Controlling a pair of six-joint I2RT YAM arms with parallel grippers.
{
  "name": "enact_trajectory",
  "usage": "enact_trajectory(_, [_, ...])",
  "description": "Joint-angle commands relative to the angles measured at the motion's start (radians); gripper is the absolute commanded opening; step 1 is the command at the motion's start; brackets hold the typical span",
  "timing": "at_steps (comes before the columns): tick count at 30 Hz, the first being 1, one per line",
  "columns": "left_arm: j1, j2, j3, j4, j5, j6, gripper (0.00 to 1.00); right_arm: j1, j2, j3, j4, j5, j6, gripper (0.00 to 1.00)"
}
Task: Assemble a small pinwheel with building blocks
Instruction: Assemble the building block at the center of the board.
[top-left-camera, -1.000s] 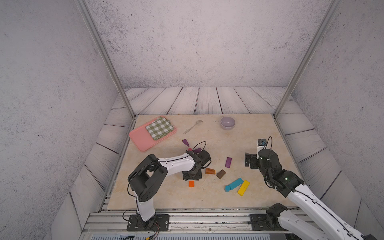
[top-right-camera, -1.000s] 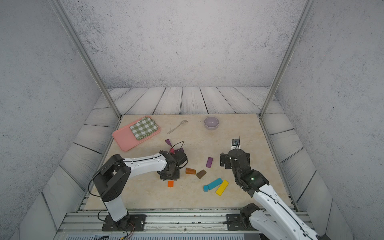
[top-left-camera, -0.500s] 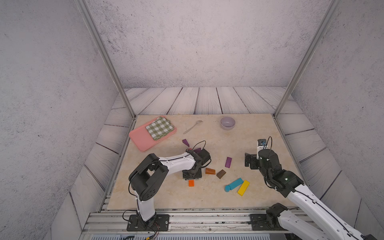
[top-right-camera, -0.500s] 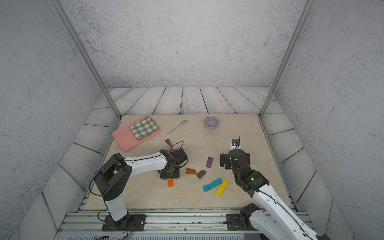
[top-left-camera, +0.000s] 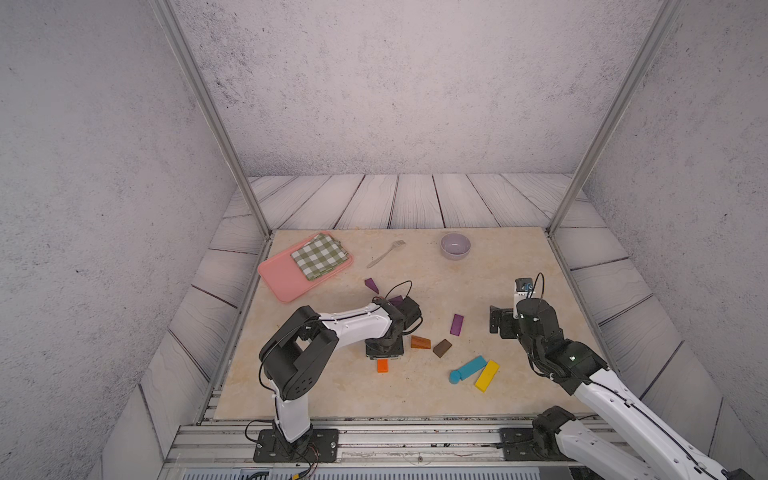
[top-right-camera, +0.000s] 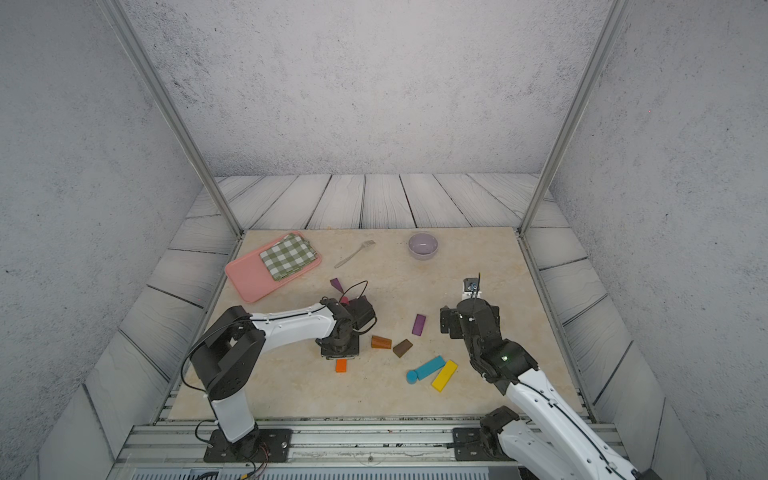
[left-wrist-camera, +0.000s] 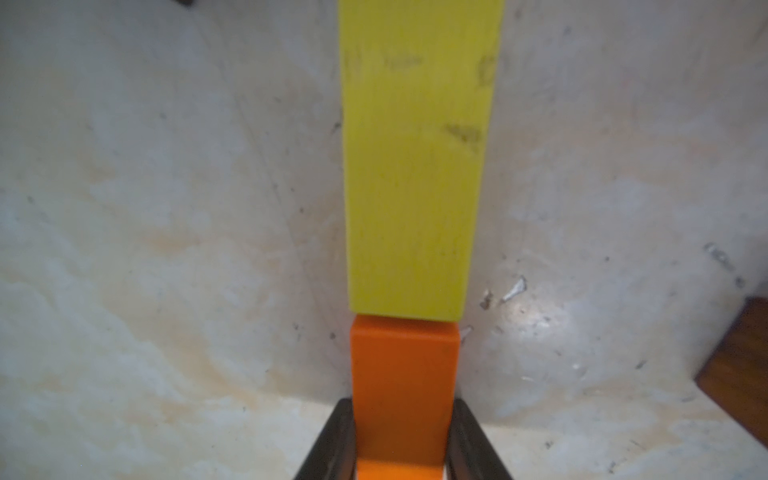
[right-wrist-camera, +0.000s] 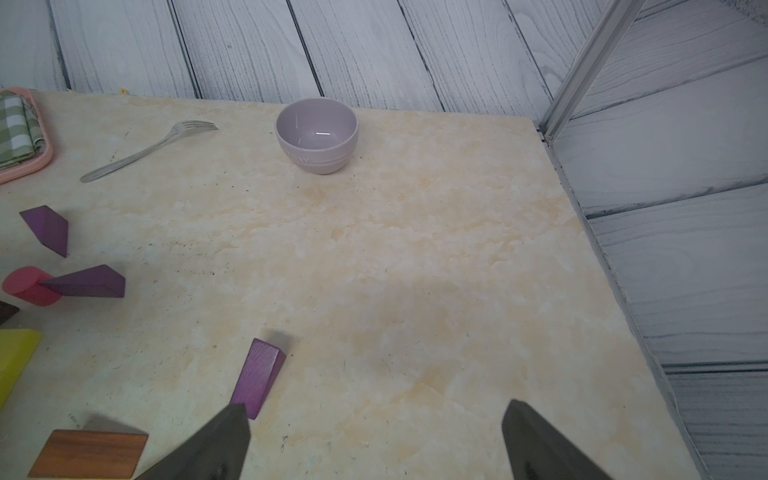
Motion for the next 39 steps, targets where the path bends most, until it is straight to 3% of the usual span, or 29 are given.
enact_trajectory(1, [0.034,0.069,-0.017,0.018,-0.083,0.01,0.21,-0.005,-0.024,-0.01,0.007,-0.003,0.0,0.99])
enact_trajectory(12, [0.039,0.077,-0.009,0.022,-0.076,0.012,0.25,-0.005,-0.027,-0.012,0.007,-0.004,0.0,0.99])
enact_trajectory(22, [0.039,0.055,-0.011,0.01,-0.076,0.01,0.5,-0.005,-0.024,-0.014,0.011,-0.011,0.001,0.99])
enact_trajectory(34, [0.038,-0.02,-0.003,-0.016,-0.068,0.014,0.61,-0.005,-0.013,-0.011,0.013,-0.037,0.0,0.99])
enact_trajectory(39, [0.038,-0.086,0.008,-0.05,-0.082,0.026,0.68,-0.006,0.014,0.007,-0.003,-0.104,0.014,0.99])
